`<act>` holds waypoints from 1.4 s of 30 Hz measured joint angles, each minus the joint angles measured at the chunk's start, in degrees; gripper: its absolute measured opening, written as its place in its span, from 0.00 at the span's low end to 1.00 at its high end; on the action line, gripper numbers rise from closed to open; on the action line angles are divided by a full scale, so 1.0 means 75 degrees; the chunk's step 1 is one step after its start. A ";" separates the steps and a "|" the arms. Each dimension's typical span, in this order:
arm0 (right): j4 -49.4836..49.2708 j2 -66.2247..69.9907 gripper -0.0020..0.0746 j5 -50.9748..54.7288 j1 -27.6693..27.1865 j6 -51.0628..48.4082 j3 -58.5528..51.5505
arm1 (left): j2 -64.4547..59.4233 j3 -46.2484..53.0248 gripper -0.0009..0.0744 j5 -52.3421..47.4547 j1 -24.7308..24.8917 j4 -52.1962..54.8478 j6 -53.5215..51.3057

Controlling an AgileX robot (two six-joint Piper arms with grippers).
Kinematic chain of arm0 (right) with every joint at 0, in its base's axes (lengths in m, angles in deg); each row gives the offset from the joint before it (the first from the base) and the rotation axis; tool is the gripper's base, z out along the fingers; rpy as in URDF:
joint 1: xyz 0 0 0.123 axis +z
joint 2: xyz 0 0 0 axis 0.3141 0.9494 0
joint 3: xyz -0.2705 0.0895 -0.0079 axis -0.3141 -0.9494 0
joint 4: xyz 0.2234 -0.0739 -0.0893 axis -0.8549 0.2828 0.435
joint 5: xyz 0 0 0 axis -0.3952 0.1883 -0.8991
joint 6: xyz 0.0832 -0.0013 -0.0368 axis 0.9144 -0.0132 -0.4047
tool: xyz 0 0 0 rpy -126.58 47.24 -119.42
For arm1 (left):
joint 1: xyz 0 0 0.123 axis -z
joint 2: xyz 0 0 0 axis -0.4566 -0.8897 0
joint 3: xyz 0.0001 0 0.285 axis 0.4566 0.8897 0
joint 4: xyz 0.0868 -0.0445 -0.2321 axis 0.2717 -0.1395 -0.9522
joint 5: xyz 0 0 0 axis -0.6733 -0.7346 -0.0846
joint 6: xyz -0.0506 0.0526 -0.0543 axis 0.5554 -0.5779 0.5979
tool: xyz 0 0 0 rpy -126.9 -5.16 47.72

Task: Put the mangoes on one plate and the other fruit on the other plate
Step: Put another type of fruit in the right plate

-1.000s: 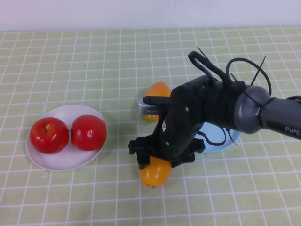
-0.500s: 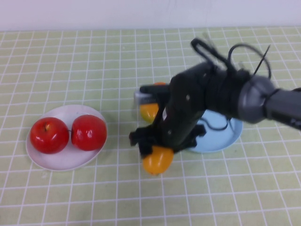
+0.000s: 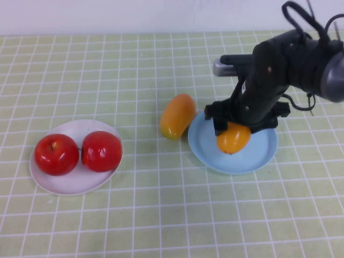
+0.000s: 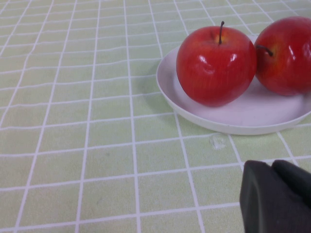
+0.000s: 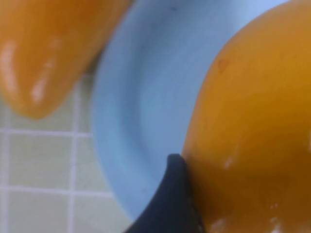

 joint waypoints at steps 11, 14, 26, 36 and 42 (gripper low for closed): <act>-0.0111 0.0430 0.86 0.0292 -0.0013 -0.0221 0.0385 | 0.0000 0.0000 0.02 0.0000 0.0000 0.0000 0.0000; -0.0128 0.0430 0.91 0.0686 -0.0013 -0.0221 0.0840 | 0.0000 0.0000 0.02 0.0000 0.0000 0.0000 0.0000; -0.0889 0.0681 0.90 0.0567 0.0222 -0.0250 0.2446 | 0.0000 0.0000 0.02 0.0000 0.0000 0.0000 0.0000; -0.1571 0.2369 0.84 0.0587 0.0431 -0.0390 0.3916 | 0.0000 0.0000 0.02 0.0000 0.0000 0.0000 0.0000; -0.1511 0.3075 0.84 0.0919 0.0431 -0.0395 0.4715 | 0.0000 0.0000 0.02 0.0000 0.0000 0.0000 0.0000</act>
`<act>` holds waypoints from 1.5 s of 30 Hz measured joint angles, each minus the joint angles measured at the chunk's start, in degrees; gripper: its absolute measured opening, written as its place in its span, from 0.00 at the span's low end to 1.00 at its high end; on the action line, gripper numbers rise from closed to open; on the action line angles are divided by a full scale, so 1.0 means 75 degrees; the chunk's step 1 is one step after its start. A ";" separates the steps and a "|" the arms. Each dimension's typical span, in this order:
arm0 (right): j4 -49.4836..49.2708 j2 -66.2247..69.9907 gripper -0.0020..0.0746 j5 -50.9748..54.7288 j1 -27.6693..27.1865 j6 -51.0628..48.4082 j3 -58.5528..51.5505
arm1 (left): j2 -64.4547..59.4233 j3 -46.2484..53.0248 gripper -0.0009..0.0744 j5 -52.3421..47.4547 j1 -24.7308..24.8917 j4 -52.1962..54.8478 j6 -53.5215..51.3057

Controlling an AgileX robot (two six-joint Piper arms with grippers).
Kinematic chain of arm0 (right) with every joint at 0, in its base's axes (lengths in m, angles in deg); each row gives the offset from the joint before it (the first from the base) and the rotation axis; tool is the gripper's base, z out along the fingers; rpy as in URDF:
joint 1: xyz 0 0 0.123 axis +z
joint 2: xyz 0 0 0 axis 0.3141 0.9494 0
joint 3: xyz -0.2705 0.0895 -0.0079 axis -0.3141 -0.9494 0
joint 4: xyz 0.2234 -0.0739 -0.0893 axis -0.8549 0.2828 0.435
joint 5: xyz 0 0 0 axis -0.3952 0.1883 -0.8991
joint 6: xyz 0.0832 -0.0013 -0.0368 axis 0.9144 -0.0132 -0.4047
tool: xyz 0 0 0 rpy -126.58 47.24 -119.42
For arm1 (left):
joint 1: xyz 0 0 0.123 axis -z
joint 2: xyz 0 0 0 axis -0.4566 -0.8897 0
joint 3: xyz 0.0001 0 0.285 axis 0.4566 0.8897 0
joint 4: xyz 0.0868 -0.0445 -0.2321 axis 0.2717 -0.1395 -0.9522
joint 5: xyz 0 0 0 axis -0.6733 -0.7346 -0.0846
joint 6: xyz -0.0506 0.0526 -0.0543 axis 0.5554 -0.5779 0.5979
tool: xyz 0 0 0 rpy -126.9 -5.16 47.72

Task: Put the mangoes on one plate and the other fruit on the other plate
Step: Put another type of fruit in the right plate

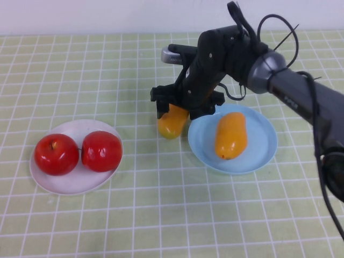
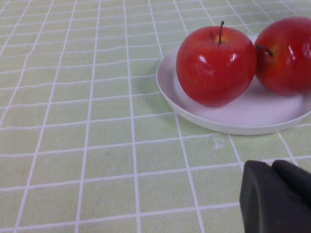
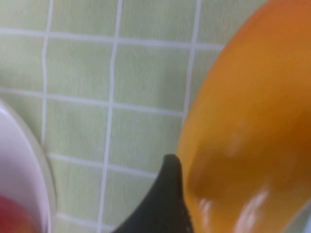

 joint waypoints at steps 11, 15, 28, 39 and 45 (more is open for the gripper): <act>0.0171 0.0736 0.84 0.0012 0.0000 -0.0064 0.0937 | 0.0000 0.0000 0.02 0.0000 0.0000 0.0000 0.0000; 0.0111 0.0859 0.83 -0.0174 0.0000 -0.0230 0.0972 | 0.0000 0.0000 0.02 0.0000 0.0000 0.0000 0.0000; 0.0120 0.0890 0.73 0.0485 0.0000 -0.0505 0.1719 | 0.0000 0.0000 0.02 0.0000 0.0000 0.0000 0.0000; 0.1002 0.0025 0.73 0.1656 0.0016 -0.0599 0.1776 | 0.0000 0.0000 0.02 0.0000 0.0000 0.0000 0.0000; 0.1386 -0.1367 0.73 0.1670 0.0016 -0.0617 0.0482 | 0.0000 0.0000 0.02 0.0000 0.0000 0.0000 0.0000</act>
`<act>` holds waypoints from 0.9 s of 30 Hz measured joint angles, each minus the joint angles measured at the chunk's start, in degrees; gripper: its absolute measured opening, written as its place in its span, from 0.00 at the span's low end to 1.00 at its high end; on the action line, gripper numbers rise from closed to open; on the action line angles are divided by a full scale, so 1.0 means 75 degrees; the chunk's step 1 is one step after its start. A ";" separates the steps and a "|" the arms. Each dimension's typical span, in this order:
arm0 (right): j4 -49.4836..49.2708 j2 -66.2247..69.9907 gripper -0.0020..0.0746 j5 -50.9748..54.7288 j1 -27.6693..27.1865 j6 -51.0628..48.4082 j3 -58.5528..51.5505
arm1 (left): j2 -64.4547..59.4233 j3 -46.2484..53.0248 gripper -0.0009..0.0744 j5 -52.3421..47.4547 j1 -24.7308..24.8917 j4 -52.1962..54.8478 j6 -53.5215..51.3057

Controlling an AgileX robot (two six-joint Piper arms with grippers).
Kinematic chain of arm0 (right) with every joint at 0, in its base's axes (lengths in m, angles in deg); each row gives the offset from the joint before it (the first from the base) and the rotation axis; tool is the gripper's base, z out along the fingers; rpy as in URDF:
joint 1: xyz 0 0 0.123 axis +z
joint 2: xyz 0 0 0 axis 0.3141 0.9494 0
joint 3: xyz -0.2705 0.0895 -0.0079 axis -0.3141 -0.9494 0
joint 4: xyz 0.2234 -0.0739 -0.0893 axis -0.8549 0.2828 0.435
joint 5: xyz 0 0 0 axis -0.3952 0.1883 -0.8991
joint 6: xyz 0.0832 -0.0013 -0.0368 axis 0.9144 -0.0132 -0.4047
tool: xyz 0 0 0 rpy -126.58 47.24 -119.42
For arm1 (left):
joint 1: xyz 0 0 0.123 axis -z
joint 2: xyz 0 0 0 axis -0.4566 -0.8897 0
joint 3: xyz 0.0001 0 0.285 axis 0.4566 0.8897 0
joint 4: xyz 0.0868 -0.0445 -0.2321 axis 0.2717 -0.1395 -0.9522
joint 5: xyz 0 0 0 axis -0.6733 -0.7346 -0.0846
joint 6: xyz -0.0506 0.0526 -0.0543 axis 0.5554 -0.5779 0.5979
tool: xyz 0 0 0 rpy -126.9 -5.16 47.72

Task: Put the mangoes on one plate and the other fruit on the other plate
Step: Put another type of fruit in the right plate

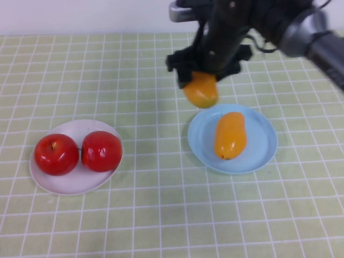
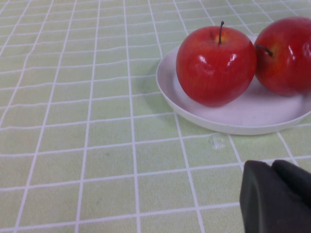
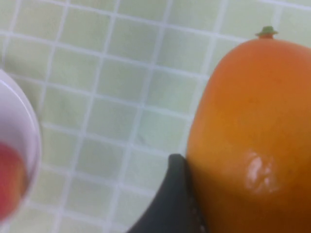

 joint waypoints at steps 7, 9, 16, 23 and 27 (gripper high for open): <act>0.0099 -0.1976 0.73 -0.0472 -0.0420 0.0291 -0.3286 | 0.0000 0.0000 0.02 0.0000 0.0000 0.0000 0.0000; -0.0064 -0.2398 0.73 -0.0911 -0.0714 0.0429 -0.4277 | 0.0000 0.0000 0.02 0.0000 0.0000 0.0000 0.0000; -0.0381 -0.2759 0.73 -0.1959 -0.1566 0.0565 -0.6120 | 0.0000 0.0000 0.02 0.0000 0.0000 0.0000 0.0000; -0.0752 -0.2340 0.73 -0.2963 -0.1595 0.0565 -0.6191 | 0.0000 0.0000 0.02 0.0000 0.0000 0.0000 0.0000; -0.0839 -0.1991 0.73 -0.3225 -0.1595 0.0565 -0.6191 | 0.0000 0.0000 0.02 0.0000 0.0000 0.0000 0.0000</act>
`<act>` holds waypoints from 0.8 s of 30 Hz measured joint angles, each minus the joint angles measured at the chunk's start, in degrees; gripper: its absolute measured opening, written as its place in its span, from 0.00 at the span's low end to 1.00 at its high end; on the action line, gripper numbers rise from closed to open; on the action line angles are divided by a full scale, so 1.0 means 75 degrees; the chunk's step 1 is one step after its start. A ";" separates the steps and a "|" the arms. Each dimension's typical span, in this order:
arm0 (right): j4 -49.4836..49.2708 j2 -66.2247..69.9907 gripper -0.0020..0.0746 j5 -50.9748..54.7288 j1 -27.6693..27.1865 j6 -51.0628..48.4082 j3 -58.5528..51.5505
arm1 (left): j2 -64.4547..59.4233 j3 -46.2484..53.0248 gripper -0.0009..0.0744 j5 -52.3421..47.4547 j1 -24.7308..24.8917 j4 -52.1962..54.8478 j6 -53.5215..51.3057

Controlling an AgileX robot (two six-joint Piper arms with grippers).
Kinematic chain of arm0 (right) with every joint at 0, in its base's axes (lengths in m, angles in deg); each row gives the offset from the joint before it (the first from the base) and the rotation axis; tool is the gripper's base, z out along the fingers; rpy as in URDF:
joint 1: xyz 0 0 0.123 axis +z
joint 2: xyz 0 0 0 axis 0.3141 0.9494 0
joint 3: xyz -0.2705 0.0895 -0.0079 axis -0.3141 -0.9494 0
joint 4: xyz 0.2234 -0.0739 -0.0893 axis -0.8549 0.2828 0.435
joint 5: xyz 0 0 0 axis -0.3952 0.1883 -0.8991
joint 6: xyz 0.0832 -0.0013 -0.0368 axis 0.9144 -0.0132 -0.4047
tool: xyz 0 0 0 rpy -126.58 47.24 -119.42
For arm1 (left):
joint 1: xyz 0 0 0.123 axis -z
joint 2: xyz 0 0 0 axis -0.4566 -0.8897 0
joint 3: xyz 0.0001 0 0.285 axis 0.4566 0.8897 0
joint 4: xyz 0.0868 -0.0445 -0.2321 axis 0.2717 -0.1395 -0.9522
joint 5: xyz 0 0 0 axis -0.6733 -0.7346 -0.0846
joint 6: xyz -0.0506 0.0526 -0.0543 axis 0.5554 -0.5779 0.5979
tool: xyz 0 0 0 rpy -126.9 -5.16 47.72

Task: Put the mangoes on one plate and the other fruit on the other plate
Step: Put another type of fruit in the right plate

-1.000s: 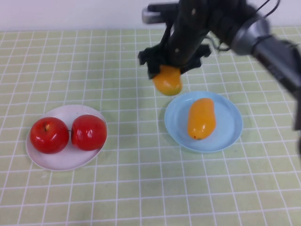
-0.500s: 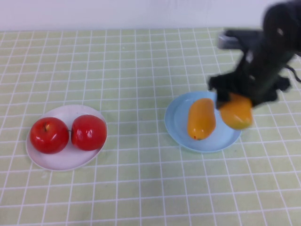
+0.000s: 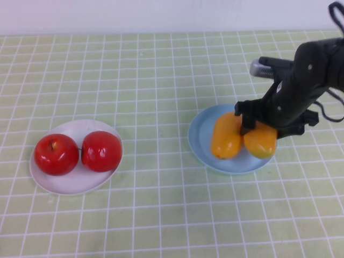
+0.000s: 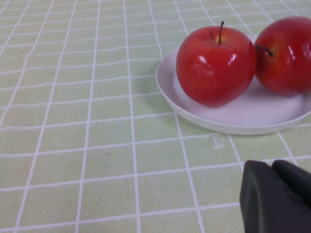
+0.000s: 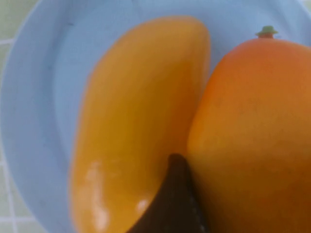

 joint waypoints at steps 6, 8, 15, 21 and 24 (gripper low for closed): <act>-0.0029 0.0244 0.73 -0.0205 0.0000 -0.0262 0.0000 | 0.0000 0.0000 0.02 0.0000 0.0000 0.0000 0.0000; -0.0061 0.0244 0.77 -0.0259 0.0000 -0.0358 0.0000 | 0.0000 0.0000 0.02 0.0000 0.0000 0.0000 0.0000; -0.0089 0.0215 0.92 -0.0271 0.0068 -0.0409 0.0000 | 0.0000 0.0000 0.02 0.0000 0.0000 0.0000 0.0000; 0.0119 -0.0378 0.91 -0.0105 0.0226 -0.0423 0.0000 | 0.0000 0.0000 0.01 0.0000 0.0000 0.0000 0.0000; 0.0349 -0.0890 0.79 0.0379 0.0411 -0.0423 0.0000 | 0.0000 0.0000 0.01 0.0000 0.0000 0.0000 0.0000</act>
